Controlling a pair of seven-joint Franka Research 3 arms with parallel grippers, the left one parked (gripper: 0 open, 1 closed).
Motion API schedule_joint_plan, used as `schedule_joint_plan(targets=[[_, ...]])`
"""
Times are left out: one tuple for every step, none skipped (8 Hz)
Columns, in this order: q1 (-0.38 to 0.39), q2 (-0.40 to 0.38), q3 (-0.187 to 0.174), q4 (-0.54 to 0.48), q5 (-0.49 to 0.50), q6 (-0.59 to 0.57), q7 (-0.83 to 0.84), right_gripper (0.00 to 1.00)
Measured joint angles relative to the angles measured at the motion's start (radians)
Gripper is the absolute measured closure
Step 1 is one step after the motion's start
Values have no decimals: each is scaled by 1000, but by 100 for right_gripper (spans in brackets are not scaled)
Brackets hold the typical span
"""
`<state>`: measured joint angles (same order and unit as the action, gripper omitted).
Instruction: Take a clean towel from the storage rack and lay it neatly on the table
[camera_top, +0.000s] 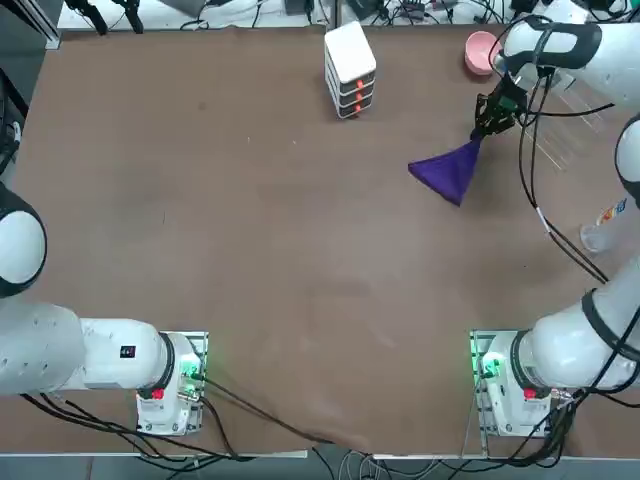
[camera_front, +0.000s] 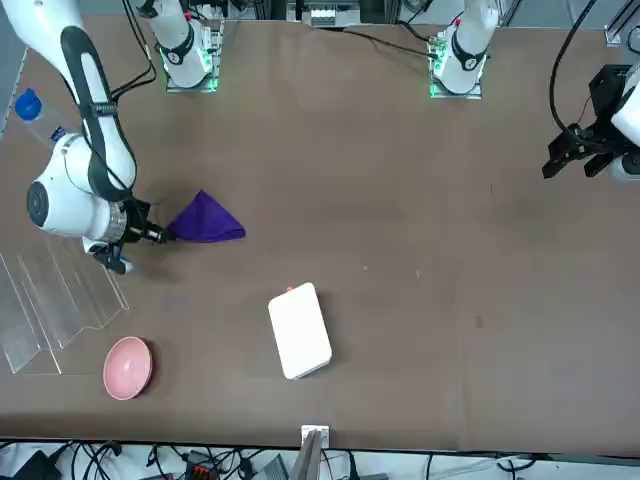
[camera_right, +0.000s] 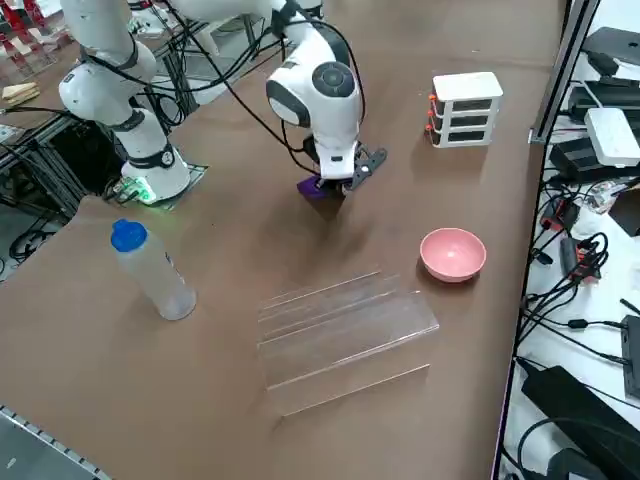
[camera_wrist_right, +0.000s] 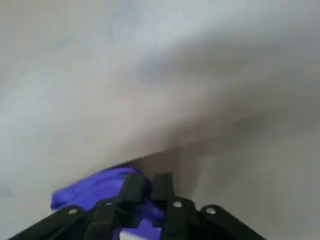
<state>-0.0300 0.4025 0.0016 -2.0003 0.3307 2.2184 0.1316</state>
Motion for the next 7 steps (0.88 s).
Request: schedule_joint_plan(targets=[[-1,23,0,2,0,40,0,66],[-3,34,-5,6,-4,59,-1,44],[-8,33,-19,12,-19,61,-3,27],[-14,31,-30,23,-34,61,-4,9],[-18,26,-31,38,-38,61,3,0],[-17,17,-31,51,-38,59,43,0],[-14,4,-28,58,-38,58,124,0]])
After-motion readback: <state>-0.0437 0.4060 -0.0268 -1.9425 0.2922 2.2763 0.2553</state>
